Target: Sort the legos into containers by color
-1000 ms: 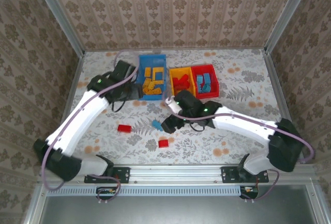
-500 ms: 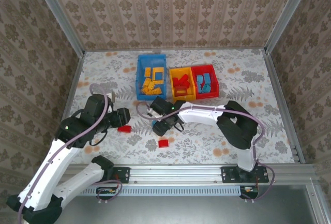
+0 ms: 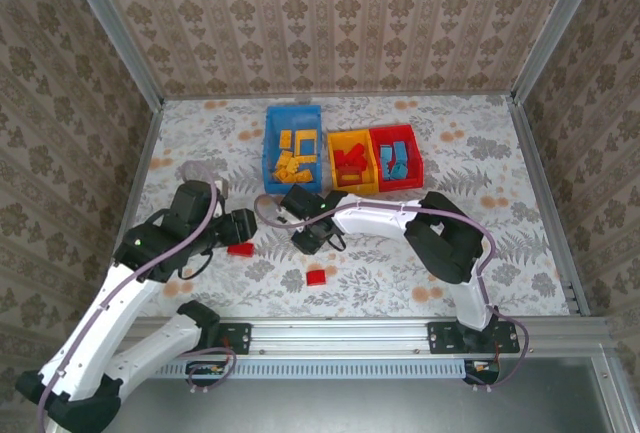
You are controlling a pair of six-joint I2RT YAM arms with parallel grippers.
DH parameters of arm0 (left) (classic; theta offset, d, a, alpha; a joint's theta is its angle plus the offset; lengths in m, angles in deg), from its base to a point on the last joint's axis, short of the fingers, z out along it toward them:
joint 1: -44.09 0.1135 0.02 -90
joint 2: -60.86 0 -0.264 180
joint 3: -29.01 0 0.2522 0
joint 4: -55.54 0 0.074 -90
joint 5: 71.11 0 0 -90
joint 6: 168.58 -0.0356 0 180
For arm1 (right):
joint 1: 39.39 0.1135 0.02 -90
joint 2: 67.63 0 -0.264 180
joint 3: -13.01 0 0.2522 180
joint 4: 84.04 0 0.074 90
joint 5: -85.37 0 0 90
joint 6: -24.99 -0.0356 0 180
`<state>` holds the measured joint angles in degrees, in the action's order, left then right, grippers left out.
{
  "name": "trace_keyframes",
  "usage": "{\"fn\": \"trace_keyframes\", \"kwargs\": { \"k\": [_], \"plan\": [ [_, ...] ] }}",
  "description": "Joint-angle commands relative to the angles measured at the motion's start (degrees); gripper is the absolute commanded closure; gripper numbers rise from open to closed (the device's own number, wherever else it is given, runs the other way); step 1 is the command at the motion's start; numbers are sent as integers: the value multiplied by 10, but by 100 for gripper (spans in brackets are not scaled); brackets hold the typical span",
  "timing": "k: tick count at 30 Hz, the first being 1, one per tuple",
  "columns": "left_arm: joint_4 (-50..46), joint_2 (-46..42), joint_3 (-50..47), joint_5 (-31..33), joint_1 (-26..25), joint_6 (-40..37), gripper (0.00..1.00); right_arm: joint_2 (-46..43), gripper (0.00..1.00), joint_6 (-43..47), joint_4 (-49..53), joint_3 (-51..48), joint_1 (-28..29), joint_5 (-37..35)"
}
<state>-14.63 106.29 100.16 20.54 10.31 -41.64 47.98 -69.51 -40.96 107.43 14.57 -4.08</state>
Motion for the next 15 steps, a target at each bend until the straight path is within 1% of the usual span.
{"fn": "trace_keyframes", "kwargs": {
  "k": [1,3,5,8,10,12,15],
  "plan": [
    [52,21,2,-34,-4,0,38,-50,79,-12,31,2,-5,-12],
    [81,42,10,-55,-5,-2,38,-97,80,-27,33,-20,-25,-18],
    [123,72,25,-84,-5,-4,38,-157,80,-47,33,-53,-60,-21],
    [175,130,59,-114,-15,-9,38,-242,79,-75,35,-105,-140,-14],
    [199,176,90,-121,-27,-22,38,-279,79,-82,38,-124,-198,-15],
    [215,222,123,-124,-44,-36,38,-288,78,-82,47,-121,-247,-22],
    [234,291,172,-134,-63,-53,38,-247,77,-86,77,-73,-302,-52]
  ]
}}
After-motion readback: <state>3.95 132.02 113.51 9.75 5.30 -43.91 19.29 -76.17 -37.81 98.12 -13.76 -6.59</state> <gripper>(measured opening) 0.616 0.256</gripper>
